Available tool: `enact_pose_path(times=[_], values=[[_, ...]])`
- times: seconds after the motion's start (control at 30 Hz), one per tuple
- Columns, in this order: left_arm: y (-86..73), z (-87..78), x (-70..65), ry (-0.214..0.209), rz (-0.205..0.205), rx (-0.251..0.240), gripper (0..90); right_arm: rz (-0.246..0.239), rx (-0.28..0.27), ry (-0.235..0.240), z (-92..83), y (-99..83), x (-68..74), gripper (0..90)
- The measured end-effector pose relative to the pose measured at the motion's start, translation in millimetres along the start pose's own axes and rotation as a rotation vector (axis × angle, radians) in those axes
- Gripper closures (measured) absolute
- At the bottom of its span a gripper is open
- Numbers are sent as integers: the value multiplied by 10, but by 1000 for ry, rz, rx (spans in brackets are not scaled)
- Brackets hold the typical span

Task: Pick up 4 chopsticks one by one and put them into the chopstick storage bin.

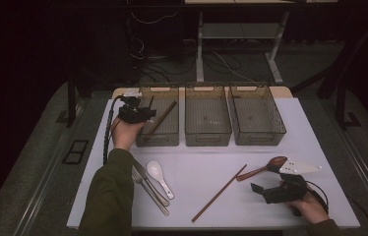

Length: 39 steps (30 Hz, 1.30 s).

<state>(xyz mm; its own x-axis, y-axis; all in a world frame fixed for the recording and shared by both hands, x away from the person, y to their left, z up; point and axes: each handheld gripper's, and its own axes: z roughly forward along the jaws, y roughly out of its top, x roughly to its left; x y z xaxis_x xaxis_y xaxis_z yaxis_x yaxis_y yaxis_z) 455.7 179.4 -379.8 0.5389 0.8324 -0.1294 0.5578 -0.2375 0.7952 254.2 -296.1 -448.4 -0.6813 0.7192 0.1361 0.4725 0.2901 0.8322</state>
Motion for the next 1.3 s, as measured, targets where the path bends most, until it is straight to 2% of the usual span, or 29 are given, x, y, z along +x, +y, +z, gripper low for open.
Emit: enact_pose_path(times=[0.23, 0.33, 0.47, 0.63, 0.9, 1.07, 1.3], values=[[45, -160, -132, -40, 38, -40, 530, 1, -1, -2, -4, 0, 1, 29], [48, -227, -208, -63, 41, -50, 496, 1, -1, -4, -3, 0, -2, 29], [31, -307, -325, -86, 67, -45, 458, 1, 1, -4, -2, 0, 1, 29], [-33, -385, -495, -136, 90, -47, 412, 0, 0, -5, -1, 0, -2, 29], [-137, -467, -786, -181, 129, -42, 353, 0, 1, -4, 1, -1, 1, 29], [-251, -462, -925, -218, 142, -36, 344, 1, 4, -3, 1, 0, 3, 29], [-423, -436, -1046, -245, 150, -29, 335, -3, 5, -1, 5, -2, 4, 29]])
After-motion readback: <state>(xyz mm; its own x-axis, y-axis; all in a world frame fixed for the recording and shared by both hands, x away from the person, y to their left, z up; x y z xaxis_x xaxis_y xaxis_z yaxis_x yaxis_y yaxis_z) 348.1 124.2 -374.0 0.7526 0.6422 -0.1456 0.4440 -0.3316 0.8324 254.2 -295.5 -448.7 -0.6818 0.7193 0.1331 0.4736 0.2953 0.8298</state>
